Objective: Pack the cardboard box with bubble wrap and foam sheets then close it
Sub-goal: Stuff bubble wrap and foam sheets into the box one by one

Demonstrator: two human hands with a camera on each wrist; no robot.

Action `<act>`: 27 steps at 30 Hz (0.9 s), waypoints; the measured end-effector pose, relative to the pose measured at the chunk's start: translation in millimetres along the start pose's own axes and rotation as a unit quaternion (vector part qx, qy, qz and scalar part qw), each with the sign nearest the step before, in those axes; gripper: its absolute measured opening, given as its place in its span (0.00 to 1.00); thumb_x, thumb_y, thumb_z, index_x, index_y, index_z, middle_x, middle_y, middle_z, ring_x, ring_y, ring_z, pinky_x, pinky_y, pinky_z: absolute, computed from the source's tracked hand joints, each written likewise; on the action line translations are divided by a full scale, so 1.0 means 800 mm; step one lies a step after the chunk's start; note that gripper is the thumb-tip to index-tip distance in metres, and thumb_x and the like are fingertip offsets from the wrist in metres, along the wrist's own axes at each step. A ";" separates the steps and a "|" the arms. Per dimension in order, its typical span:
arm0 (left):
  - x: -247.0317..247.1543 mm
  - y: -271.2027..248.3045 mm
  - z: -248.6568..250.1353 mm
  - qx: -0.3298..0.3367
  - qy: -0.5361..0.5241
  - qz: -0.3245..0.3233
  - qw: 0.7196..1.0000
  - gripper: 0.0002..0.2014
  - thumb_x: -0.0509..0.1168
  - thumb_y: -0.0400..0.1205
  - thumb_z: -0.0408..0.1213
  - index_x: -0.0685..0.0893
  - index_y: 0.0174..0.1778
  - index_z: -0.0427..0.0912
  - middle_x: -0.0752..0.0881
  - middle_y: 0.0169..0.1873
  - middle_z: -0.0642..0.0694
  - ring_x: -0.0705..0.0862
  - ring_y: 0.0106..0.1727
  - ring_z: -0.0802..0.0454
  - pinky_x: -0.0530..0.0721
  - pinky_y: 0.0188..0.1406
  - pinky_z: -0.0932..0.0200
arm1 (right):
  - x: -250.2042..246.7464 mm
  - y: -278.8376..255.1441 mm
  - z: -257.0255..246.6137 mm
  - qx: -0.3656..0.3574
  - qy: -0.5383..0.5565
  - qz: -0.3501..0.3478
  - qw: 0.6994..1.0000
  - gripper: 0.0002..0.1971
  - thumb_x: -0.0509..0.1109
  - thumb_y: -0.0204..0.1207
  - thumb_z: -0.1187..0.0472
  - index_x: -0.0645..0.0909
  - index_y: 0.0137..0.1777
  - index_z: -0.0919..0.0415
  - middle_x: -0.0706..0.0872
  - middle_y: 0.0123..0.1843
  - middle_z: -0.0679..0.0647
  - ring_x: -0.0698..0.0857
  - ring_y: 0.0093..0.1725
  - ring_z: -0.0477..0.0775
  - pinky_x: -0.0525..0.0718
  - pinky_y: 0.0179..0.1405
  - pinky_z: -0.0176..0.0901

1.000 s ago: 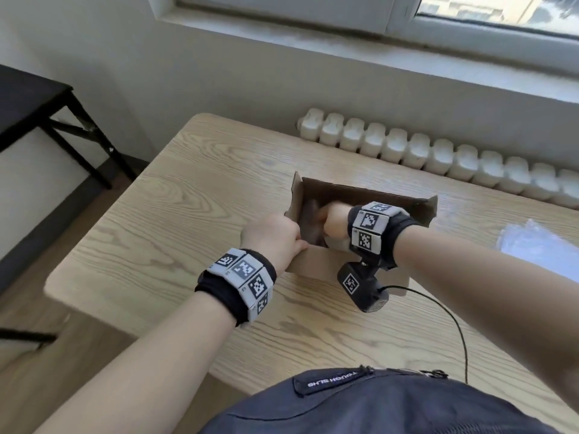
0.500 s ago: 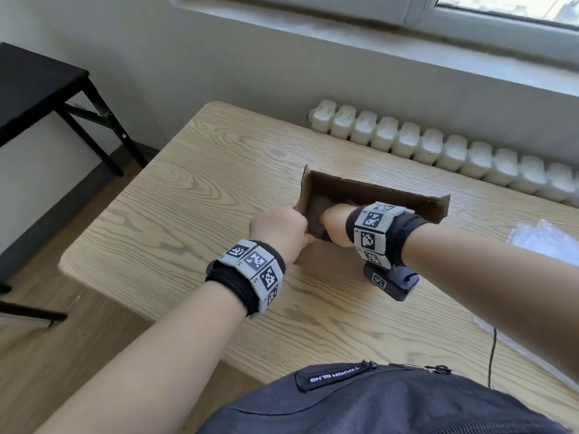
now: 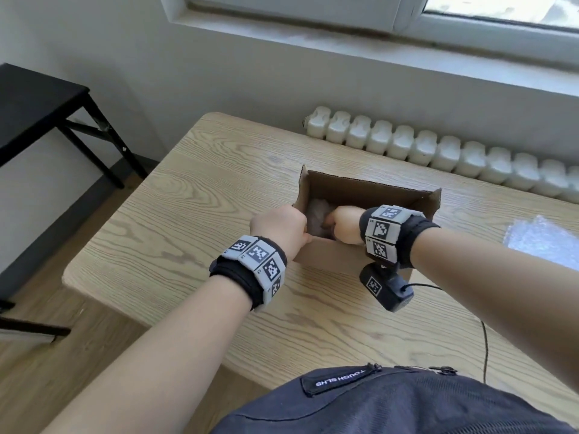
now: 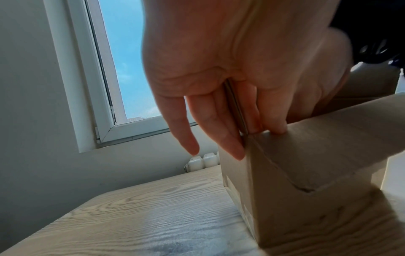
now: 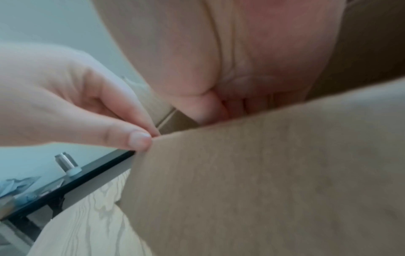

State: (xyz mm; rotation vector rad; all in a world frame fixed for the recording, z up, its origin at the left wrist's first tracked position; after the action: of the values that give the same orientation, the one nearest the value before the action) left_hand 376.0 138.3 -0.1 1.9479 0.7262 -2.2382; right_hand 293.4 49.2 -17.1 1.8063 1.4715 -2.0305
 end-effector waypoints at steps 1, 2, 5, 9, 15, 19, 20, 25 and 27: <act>-0.002 0.002 0.000 -0.002 -0.005 0.000 1.000 0.15 0.60 0.82 0.52 0.86 0.56 0.49 0.82 0.54 0.46 0.82 0.57 0.44 0.75 0.42 0.54 | -0.001 -0.004 0.003 0.013 0.003 -0.008 1.000 0.19 0.59 0.81 0.66 0.77 0.70 0.64 0.81 0.69 0.61 0.79 0.69 0.62 0.77 0.66 0.46; -0.004 0.004 0.001 -0.004 -0.010 -0.001 1.000 0.15 0.61 0.81 0.52 0.86 0.56 0.49 0.82 0.55 0.45 0.82 0.58 0.44 0.77 0.44 0.53 | -0.002 -0.010 0.007 0.017 0.017 -0.002 1.000 0.18 0.58 0.82 0.65 0.78 0.70 0.65 0.81 0.69 0.61 0.79 0.69 0.62 0.77 0.68 0.47; -0.012 0.008 0.003 -0.002 -0.024 0.011 1.000 0.15 0.62 0.81 0.52 0.87 0.55 0.50 0.81 0.57 0.44 0.82 0.59 0.42 0.80 0.50 0.51 | -0.012 -0.036 0.018 0.025 0.054 0.013 0.998 0.19 0.57 0.82 0.66 0.78 0.70 0.64 0.79 0.72 0.59 0.78 0.71 0.61 0.75 0.72 0.48; -0.022 0.004 0.007 0.001 -0.042 0.042 0.998 0.13 0.63 0.80 0.51 0.87 0.54 0.52 0.73 0.65 0.44 0.79 0.62 0.41 0.80 0.54 0.49 | -0.019 -0.065 0.032 0.021 0.067 0.051 0.996 0.20 0.55 0.83 0.69 0.77 0.71 0.57 0.79 0.73 0.55 0.76 0.72 0.59 0.73 0.72 0.45; -0.045 -0.011 0.044 0.060 -0.012 0.123 0.990 0.18 0.67 0.78 0.49 0.80 0.63 0.52 0.50 0.82 0.40 0.52 0.82 0.38 0.59 0.78 0.44 | -0.023 -0.104 0.056 0.041 0.138 0.140 0.980 0.20 0.58 0.80 0.68 0.79 0.69 0.57 0.82 0.69 0.55 0.80 0.69 0.56 0.77 0.69 0.45; -0.056 -0.016 0.096 0.162 -0.031 0.141 0.976 0.18 0.64 0.79 0.49 0.79 0.66 0.53 0.59 0.81 0.44 0.56 0.82 0.44 0.58 0.78 0.45 | -0.024 -0.141 0.083 0.049 0.194 0.228 0.953 0.17 0.57 0.80 0.66 0.84 0.63 0.57 0.85 0.64 0.53 0.81 0.65 0.54 0.78 0.65 0.43; -0.058 -0.017 0.111 0.191 -0.033 0.143 0.970 0.18 0.64 0.79 0.48 0.79 0.66 0.53 0.64 0.80 0.46 0.59 0.81 0.46 0.59 0.78 0.46 | -0.023 -0.150 0.093 0.055 0.209 0.251 0.944 0.16 0.58 0.80 0.66 0.85 0.61 0.57 0.86 0.62 0.54 0.82 0.63 0.54 0.79 0.62 0.42; -0.060 -0.023 0.192 0.321 -0.031 0.127 0.938 0.14 0.64 0.78 0.45 0.83 0.58 0.52 0.82 0.63 0.54 0.79 0.66 0.51 0.74 0.66 0.52 | 0.000 -0.191 0.162 0.116 0.265 0.315 0.904 0.13 0.62 0.78 0.65 0.87 0.55 0.60 0.89 0.56 0.54 0.85 0.57 0.52 0.78 0.55 0.39; -0.050 -0.025 0.222 0.346 -0.018 0.092 0.933 0.17 0.62 0.80 0.47 0.80 0.65 0.51 0.81 0.65 0.53 0.78 0.67 0.51 0.75 0.66 0.52 | 0.018 -0.206 0.192 0.155 0.278 0.312 0.895 0.13 0.62 0.78 0.65 0.87 0.55 0.61 0.89 0.58 0.54 0.84 0.60 0.53 0.77 0.59 0.39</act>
State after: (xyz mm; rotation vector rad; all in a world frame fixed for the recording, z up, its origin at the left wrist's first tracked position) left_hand 213.9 74.6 57.2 2.0896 -0.3091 -2.6114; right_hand 77.6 45.9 48.5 2.6872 0.4660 -1.5380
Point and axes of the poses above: each hand's wrist, its own y-axis towards the middle knuckle, its own x-axis out of the palm, z = x × y, the point moved 4 cm from there along y, towards the middle knuckle
